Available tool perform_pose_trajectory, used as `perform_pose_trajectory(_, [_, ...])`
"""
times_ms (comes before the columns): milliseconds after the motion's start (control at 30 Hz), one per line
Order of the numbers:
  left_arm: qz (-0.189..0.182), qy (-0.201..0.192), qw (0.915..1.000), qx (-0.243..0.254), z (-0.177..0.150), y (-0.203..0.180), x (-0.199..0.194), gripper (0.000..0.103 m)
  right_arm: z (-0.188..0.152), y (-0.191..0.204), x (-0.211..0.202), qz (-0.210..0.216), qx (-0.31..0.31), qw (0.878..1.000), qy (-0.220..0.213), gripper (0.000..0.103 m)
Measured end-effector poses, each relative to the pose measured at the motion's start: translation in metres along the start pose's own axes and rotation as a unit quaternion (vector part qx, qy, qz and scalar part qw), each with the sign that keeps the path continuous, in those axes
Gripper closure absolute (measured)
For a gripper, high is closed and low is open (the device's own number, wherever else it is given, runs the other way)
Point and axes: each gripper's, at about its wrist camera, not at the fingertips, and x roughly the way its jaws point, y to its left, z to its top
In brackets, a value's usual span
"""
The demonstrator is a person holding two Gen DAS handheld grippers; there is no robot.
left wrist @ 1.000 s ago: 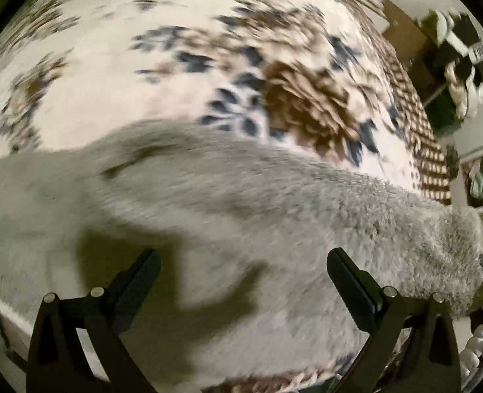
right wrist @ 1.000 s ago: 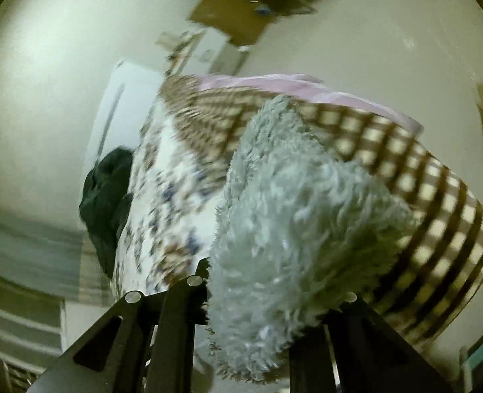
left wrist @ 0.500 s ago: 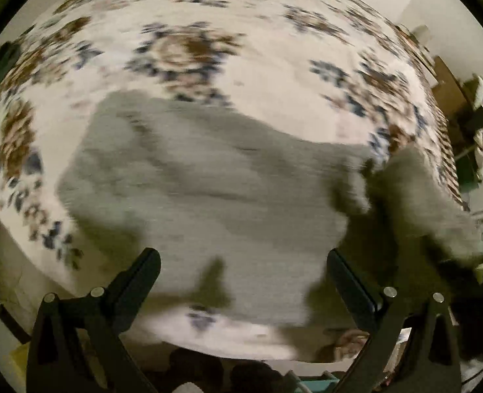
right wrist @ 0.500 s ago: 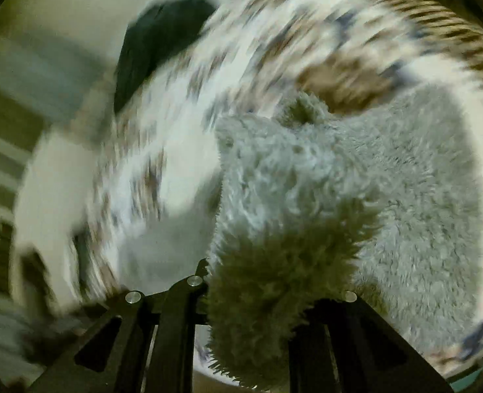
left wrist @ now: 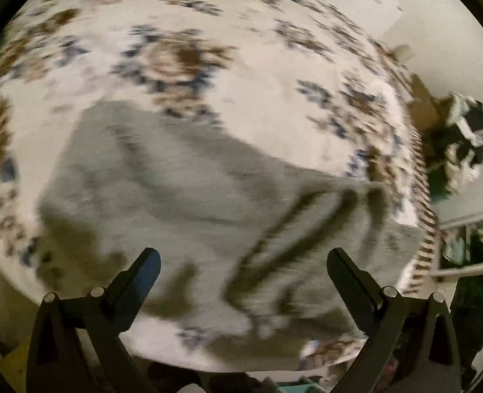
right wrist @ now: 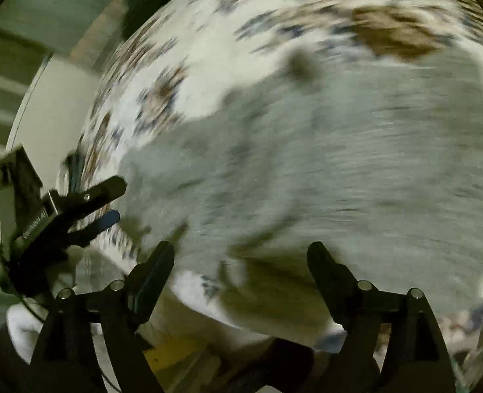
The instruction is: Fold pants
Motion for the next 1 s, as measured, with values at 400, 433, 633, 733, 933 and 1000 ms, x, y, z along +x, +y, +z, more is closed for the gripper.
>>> perform_pose_trajectory(400, [-0.019,0.067,0.9817,0.177,-0.017,-0.138,0.075,0.001,0.033,-0.132,-0.044,-0.126,0.146,0.980,-0.053,0.015])
perform_pose_trajectory(433, [-0.018,0.072,0.9791,0.189,-0.021,-0.142,0.082,0.008,0.035,-0.137,-0.041,-0.126,0.152,0.979,-0.053,0.015])
perform_pose_trajectory(633, [-0.037,0.067,0.9897,0.121,-0.011,-0.078,0.079,0.099,0.036,-0.153,-0.033,-0.118,0.176,0.976,-0.046,0.015])
perform_pose_trajectory(733, [-0.061,0.062,0.9957,0.033,0.003,-0.029,0.054,0.096,0.036,-0.155,-0.033,-0.116,0.167,0.978,-0.046,0.015])
perform_pose_trajectory(933, [-0.092,0.027,0.9945,0.043,0.006,-0.041,0.022,0.031,0.035,-0.170,-0.024,-0.104,0.180,0.978,-0.033,0.015])
perform_pose_trajectory(1000, [-0.083,0.041,0.9933,0.069,0.001,-0.059,0.032,0.031,0.035,-0.174,-0.022,-0.096,0.187,0.977,-0.029,0.015])
